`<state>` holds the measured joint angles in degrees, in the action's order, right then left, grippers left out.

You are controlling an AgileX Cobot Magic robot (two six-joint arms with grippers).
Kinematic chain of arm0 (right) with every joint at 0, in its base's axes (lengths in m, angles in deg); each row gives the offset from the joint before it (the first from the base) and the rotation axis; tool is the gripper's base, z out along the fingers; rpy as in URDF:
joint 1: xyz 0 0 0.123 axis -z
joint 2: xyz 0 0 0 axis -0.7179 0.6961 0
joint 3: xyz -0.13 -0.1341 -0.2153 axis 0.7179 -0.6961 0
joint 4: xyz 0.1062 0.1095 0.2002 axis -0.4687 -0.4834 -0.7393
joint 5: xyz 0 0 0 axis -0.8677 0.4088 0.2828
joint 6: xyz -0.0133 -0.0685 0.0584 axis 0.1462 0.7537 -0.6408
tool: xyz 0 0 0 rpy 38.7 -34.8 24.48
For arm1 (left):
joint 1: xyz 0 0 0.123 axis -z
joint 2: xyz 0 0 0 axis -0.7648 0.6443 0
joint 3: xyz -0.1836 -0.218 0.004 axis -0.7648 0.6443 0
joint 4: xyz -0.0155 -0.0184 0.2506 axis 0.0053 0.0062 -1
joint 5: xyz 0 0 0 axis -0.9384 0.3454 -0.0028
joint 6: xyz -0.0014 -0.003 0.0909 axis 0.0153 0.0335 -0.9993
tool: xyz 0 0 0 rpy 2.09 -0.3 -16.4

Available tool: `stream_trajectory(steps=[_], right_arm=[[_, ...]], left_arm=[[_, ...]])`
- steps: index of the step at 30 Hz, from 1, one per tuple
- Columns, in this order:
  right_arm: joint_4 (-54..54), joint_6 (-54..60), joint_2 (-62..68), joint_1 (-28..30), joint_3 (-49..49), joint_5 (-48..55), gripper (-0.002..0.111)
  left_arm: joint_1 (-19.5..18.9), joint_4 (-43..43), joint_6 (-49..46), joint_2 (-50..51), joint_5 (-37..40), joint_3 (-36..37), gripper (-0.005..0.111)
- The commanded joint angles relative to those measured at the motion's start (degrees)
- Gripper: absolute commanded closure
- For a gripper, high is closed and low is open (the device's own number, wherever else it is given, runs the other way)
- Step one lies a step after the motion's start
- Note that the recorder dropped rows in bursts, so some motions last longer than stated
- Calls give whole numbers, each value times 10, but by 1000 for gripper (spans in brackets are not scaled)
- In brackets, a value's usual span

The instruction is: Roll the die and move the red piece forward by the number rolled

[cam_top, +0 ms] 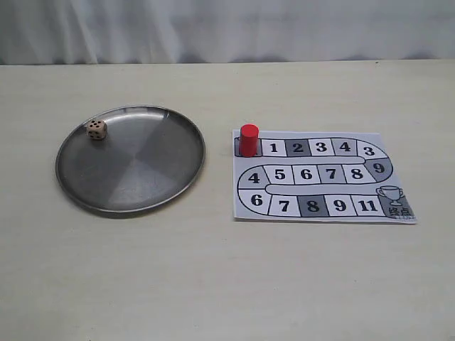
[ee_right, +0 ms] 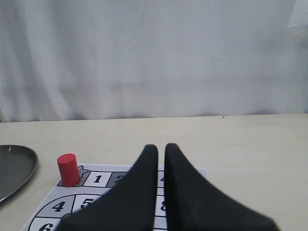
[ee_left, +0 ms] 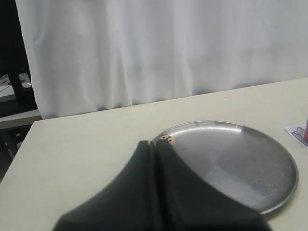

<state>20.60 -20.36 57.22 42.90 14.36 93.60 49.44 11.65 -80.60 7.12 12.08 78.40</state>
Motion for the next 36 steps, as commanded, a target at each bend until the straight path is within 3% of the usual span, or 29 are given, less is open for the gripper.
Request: stream_trajectory(steps=[1,21,33,36], right_arm=[[7,5,-4,3,-2,1,104],[7,5,-4,3,-2,1,104],[-78,4,-4,3,-2,-2,104],[-83,4,18,3,-2,-88,104]], left_arm=[[5,0,1,-1,-5,1,107],[5,0,1,-1,-5,1,107],[5,0,1,-1,-5,1,107],[5,0,1,-1,-5,1,107]])
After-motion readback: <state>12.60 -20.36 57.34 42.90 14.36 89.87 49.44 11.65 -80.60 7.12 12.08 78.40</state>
